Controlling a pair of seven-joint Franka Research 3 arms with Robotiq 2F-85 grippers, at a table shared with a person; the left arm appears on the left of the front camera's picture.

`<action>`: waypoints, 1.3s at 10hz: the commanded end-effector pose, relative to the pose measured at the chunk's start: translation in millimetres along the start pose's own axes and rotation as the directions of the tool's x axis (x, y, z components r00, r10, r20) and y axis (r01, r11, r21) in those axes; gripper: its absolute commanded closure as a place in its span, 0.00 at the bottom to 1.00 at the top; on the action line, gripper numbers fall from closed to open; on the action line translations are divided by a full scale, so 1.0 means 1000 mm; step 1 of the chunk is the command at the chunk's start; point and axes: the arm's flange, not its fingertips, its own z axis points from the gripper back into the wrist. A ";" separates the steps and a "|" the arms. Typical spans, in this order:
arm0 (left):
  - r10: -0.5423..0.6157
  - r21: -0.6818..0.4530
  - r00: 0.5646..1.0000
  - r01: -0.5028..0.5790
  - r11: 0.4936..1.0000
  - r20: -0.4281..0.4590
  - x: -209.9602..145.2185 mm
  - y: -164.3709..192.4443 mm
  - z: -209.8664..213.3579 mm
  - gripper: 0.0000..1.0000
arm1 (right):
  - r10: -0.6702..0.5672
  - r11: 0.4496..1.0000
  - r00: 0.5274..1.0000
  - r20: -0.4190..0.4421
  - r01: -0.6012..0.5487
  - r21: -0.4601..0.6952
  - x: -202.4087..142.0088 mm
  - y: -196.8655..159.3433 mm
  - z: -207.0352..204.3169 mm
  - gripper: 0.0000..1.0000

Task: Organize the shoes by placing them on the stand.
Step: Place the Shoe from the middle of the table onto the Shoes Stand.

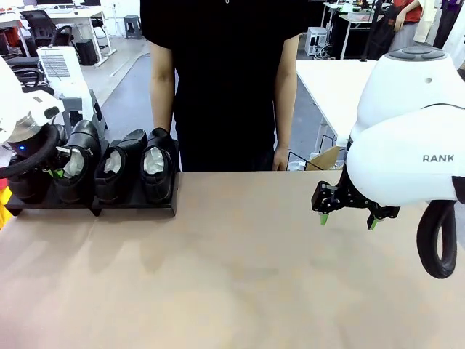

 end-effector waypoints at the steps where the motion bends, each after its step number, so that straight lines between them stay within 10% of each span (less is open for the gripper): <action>1: 0.018 0.022 0.999 -0.019 1.000 0.030 0.005 -0.001 0.003 0.93 | 0.016 1.000 1.000 0.002 -0.016 -0.002 0.003 -0.001 0.004 0.00; 6: -0.006 0.097 0.998 0.000 0.995 0.061 0.005 -0.002 0.007 0.00 | 0.016 1.000 1.000 0.002 -0.016 -0.002 0.003 -0.001 0.004 0.00; 13: -0.055 0.103 0.988 0.040 0.994 0.142 -0.012 -0.007 0.066 0.00 | 0.016 1.000 1.000 0.002 -0.016 -0.002 0.003 -0.001 0.004 0.00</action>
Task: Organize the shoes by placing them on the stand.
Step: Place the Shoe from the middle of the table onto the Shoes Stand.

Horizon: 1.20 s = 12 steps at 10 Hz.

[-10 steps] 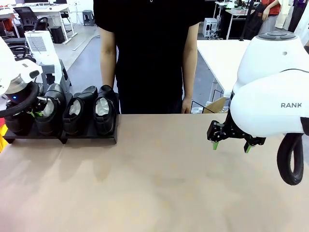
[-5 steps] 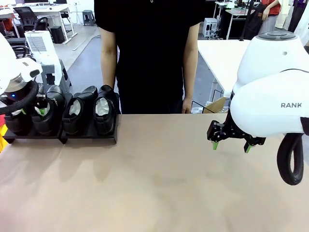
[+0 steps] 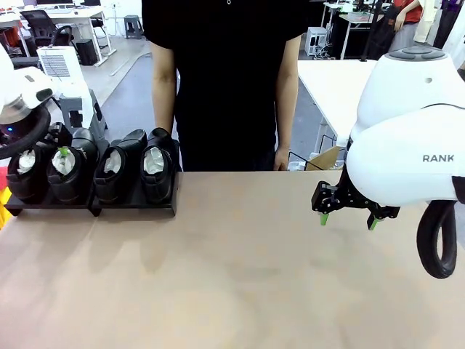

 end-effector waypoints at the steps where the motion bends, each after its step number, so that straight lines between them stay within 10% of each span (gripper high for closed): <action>1: 0.018 0.008 1.000 -0.018 1.000 0.004 -0.015 0.001 0.013 0.00 | 0.016 1.000 1.000 0.002 -0.016 -0.002 0.003 -0.001 0.004 0.00; 12: 0.003 0.001 1.000 -0.003 1.000 0.009 -0.004 0.001 0.008 0.00 | 0.016 1.000 1.000 0.002 -0.016 -0.002 0.003 -0.001 0.004 0.00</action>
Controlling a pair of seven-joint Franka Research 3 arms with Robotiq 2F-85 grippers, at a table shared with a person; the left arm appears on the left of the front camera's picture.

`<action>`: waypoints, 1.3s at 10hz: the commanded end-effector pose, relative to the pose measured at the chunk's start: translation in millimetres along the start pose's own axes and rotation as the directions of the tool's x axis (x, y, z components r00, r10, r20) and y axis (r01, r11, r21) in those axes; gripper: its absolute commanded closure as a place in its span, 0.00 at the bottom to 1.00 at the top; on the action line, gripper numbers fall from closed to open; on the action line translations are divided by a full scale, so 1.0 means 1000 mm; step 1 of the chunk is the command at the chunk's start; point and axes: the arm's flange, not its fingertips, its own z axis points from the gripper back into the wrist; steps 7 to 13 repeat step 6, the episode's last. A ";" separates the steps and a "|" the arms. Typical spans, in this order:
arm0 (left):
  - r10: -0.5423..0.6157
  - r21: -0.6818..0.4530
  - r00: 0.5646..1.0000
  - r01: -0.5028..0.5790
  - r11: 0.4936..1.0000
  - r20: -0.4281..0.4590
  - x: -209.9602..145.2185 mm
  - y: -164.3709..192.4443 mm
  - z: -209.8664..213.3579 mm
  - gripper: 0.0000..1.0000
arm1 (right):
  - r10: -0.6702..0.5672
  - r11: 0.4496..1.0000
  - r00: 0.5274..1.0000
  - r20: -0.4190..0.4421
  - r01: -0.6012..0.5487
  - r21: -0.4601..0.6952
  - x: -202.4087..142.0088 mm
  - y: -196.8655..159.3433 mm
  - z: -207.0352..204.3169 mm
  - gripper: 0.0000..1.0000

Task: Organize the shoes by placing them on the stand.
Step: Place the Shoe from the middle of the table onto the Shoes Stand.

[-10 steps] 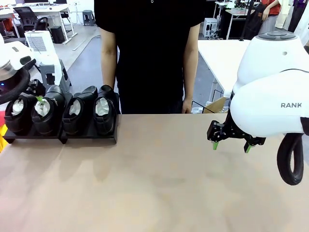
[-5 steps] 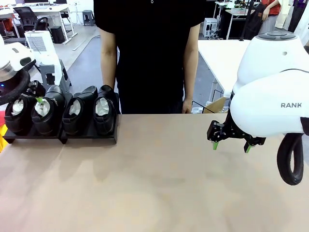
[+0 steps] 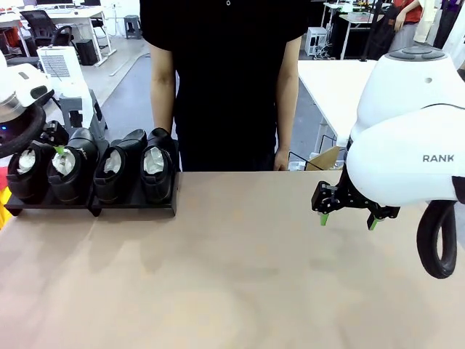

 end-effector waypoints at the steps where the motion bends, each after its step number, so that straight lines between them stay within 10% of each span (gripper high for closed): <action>1: 0.000 -0.002 1.000 0.000 1.000 0.011 0.002 0.000 0.001 0.00 | 0.016 1.000 1.000 0.002 -0.016 -0.002 0.003 -0.001 0.004 0.00; 13: 0.000 -0.002 1.000 0.000 1.000 0.011 0.002 0.000 0.001 0.00 | 0.016 1.000 1.000 0.002 -0.016 -0.002 0.003 -0.001 0.004 0.00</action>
